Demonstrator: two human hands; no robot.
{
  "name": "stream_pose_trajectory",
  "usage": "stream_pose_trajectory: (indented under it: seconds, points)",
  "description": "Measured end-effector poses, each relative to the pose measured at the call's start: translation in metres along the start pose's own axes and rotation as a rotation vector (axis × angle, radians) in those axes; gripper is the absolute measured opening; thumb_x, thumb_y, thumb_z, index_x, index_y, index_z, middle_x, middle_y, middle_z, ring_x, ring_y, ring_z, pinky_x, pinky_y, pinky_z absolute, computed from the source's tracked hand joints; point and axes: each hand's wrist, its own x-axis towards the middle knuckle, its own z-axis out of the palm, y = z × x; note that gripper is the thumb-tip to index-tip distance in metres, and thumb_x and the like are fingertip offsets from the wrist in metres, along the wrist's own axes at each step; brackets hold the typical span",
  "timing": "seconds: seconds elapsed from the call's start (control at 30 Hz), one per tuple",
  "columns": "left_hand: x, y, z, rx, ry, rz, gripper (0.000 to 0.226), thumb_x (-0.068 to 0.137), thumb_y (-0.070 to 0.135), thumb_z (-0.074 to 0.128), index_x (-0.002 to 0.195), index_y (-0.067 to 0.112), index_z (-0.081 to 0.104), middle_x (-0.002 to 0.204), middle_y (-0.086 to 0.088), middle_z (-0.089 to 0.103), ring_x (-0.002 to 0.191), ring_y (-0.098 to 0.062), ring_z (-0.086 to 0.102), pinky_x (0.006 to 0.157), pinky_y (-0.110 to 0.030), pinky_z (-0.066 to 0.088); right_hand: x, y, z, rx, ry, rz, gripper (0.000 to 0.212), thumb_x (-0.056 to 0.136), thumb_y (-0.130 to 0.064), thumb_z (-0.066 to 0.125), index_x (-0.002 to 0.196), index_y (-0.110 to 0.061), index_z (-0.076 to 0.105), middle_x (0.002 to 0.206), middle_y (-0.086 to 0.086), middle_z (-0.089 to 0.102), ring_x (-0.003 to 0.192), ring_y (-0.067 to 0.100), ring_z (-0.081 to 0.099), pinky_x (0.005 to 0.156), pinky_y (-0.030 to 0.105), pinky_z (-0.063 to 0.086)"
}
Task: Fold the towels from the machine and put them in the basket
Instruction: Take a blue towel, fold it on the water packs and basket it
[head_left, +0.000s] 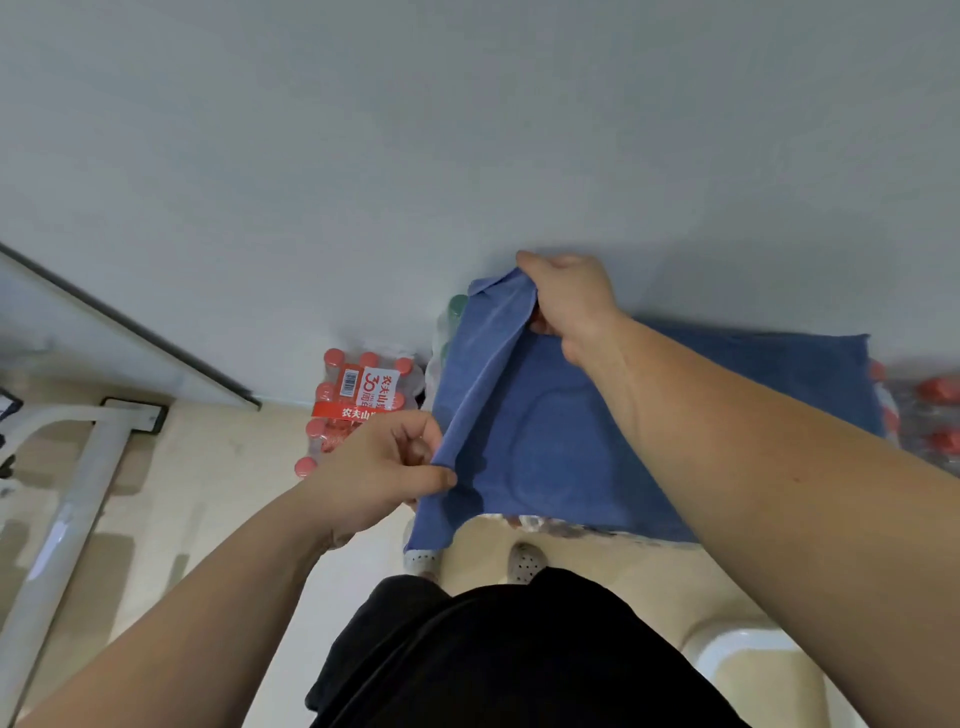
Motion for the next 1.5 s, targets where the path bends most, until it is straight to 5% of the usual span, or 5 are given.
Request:
stream_pose_trajectory:
  seconds: [0.47, 0.67, 1.0, 1.33, 1.5]
  points:
    - [0.042, 0.028, 0.158, 0.202, 0.035, -0.069, 0.01, 0.079, -0.004, 0.068, 0.081, -0.001, 0.059, 0.057, -0.008, 0.062, 0.052, -0.022, 0.057, 0.059, -0.034, 0.052, 0.012, 0.049, -0.126, -0.313, 0.087, -0.264, 0.017, 0.084, -0.012, 0.063, 0.098, -0.022, 0.064, 0.086, -0.006, 0.063, 0.075, 0.012, 0.061, 0.066, 0.025, 0.053]
    - [0.05, 0.022, 0.18, 0.278, 0.088, -0.118, 0.015, 0.078, 0.0, 0.069, 0.087, -0.005, 0.058, 0.062, -0.016, 0.065, 0.049, -0.021, 0.062, 0.056, -0.03, 0.054, 0.016, 0.068, -0.137, -0.486, 0.055, -0.203, 0.029, 0.073, -0.02, 0.057, 0.086, 0.005, 0.064, 0.078, 0.023, 0.069, 0.079, 0.043, 0.068, 0.062, 0.057, 0.058]
    - [0.06, 0.037, 0.208, 0.241, 0.076, -0.051, 0.018, 0.08, 0.003, 0.073, 0.088, -0.001, 0.057, 0.069, -0.027, 0.067, 0.05, -0.025, 0.063, 0.057, -0.034, 0.054, 0.021, 0.041, -0.147, 0.337, 0.088, 0.201, 0.017, 0.083, 0.006, 0.062, 0.075, -0.01, 0.061, 0.087, 0.017, 0.065, 0.071, 0.026, 0.064, 0.063, 0.033, 0.059]
    - [0.049, 0.015, 0.157, 0.651, 0.585, 0.01, 0.02, 0.088, 0.033, 0.07, 0.074, 0.02, 0.064, 0.07, 0.006, 0.066, 0.069, -0.012, 0.063, 0.064, -0.028, 0.049, -0.025, 0.071, -0.172, -0.578, 0.185, -0.368, 0.041, 0.082, -0.032, 0.071, 0.121, -0.024, 0.057, 0.115, 0.002, 0.053, 0.098, 0.019, 0.056, 0.081, 0.029, 0.047]
    - [0.021, -0.013, 0.136, 0.719, 0.692, -0.17, 0.03, 0.082, 0.047, 0.072, 0.074, 0.02, 0.061, 0.07, 0.005, 0.064, 0.066, -0.014, 0.062, 0.058, -0.029, 0.05, -0.046, 0.067, -0.138, -0.892, -0.209, -0.621, 0.029, 0.096, -0.031, 0.055, 0.123, -0.024, 0.063, 0.121, 0.001, 0.055, 0.117, 0.025, 0.049, 0.089, 0.035, 0.045]
